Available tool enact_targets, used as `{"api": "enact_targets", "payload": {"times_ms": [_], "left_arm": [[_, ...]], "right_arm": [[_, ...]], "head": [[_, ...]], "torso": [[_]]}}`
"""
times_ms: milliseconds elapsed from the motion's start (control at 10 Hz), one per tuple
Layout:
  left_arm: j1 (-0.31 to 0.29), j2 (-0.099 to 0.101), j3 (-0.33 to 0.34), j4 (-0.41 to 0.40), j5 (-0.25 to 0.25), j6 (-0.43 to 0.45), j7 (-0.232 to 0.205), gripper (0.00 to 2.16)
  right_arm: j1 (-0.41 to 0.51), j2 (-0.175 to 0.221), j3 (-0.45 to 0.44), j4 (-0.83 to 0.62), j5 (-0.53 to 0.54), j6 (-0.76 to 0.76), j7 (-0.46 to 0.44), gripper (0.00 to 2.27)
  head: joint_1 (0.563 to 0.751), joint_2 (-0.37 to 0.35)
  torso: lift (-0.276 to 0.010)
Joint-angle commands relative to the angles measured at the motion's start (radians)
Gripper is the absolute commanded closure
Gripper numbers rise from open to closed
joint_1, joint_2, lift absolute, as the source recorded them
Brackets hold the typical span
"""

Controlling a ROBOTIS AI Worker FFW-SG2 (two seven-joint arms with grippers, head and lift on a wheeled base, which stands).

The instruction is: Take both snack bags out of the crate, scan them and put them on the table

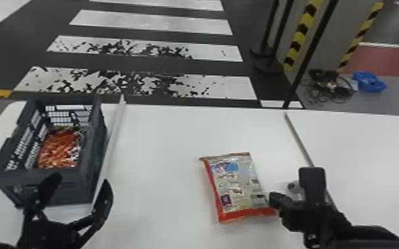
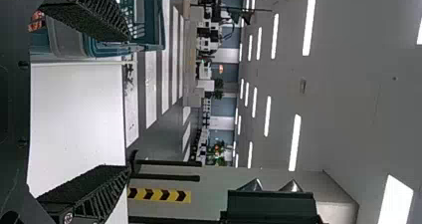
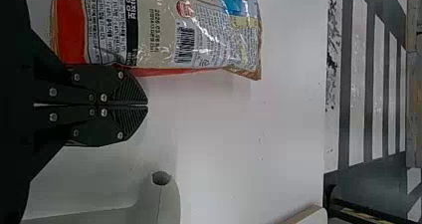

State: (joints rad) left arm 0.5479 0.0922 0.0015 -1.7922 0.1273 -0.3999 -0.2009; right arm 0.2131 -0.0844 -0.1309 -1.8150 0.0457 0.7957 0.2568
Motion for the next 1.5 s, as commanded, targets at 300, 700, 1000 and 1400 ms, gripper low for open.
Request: {"api": "enact_targets", "payload": {"times_ms": [300, 700, 1000, 1400], "left_arm": [[0.0, 0.0, 0.0, 0.002, 0.0, -0.003, 0.002, 0.08], [0.0, 0.0, 0.0, 0.002, 0.0, -0.003, 0.0, 0.08], [0.001, 0.0, 0.002, 0.002, 0.0, -0.003, 0.0, 0.08], [0.001, 0.001, 0.002, -0.001, -0.002, 0.0, 0.0, 0.08]], "right_arm": [[-0.004, 0.011, 0.019, -0.015, -0.003, 0.011, 0.012, 2.24], [-0.072, 0.011, 0.025, 0.046, 0.013, 0.004, 0.012, 2.24], [-0.067, 0.012, 0.051, 0.046, 0.013, 0.004, 0.012, 2.24], [-0.08, 0.012, 0.079, 0.057, 0.014, -0.032, 0.013, 2.24]], "head": [[0.695, -0.09], [0.695, -0.086], [0.695, -0.073], [0.695, -0.056]], "torso": [[-0.095], [-0.095], [-0.095], [-0.095]]}}
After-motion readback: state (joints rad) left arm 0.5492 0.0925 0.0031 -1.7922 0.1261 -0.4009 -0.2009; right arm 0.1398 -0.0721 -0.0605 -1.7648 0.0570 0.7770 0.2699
